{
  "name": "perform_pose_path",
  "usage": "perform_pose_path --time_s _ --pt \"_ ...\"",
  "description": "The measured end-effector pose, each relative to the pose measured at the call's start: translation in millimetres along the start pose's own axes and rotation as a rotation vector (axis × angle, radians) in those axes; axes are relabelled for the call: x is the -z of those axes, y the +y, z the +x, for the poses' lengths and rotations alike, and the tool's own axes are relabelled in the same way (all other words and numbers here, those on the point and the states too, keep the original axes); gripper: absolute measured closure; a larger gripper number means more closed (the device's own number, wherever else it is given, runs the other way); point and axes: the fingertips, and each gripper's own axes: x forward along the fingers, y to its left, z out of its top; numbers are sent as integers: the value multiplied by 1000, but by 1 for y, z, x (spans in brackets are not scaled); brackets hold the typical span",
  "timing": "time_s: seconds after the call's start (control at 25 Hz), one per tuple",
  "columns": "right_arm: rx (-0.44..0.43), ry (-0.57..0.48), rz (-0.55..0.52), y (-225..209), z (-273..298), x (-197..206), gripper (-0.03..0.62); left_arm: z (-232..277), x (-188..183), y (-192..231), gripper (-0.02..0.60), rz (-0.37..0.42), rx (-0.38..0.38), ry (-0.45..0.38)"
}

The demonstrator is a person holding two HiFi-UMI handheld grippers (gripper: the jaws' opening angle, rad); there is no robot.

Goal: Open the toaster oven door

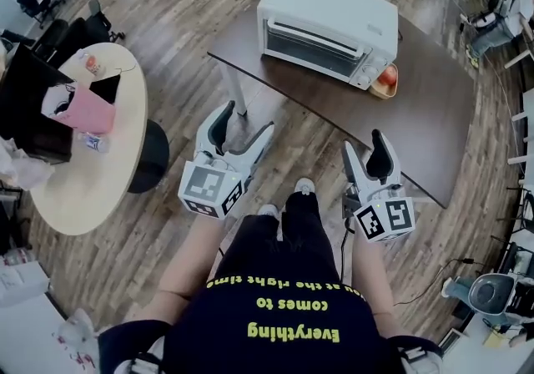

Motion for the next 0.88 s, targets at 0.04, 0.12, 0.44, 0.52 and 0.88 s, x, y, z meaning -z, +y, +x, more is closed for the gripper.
perform_pose_path --time_s 0.04,0.12,0.44,0.52,0.88 --pt "-4 3 4 -3 4 1 295 4 3 2 229 -2 -3 7" --pt "-14 8 15 -12 14 2 296 14 7 6 229 -3 -15 20" --pt "-48 -8 11 -86 70 -17 301 84 -5 24 229 11 -98 15" --pt "-66 -5 -10 -105 88 -24 301 101 -10 28 229 12 -128 11" --pt "-164 17 -29 -153 146 -27 333 151 -14 44 229 3 -244 1"
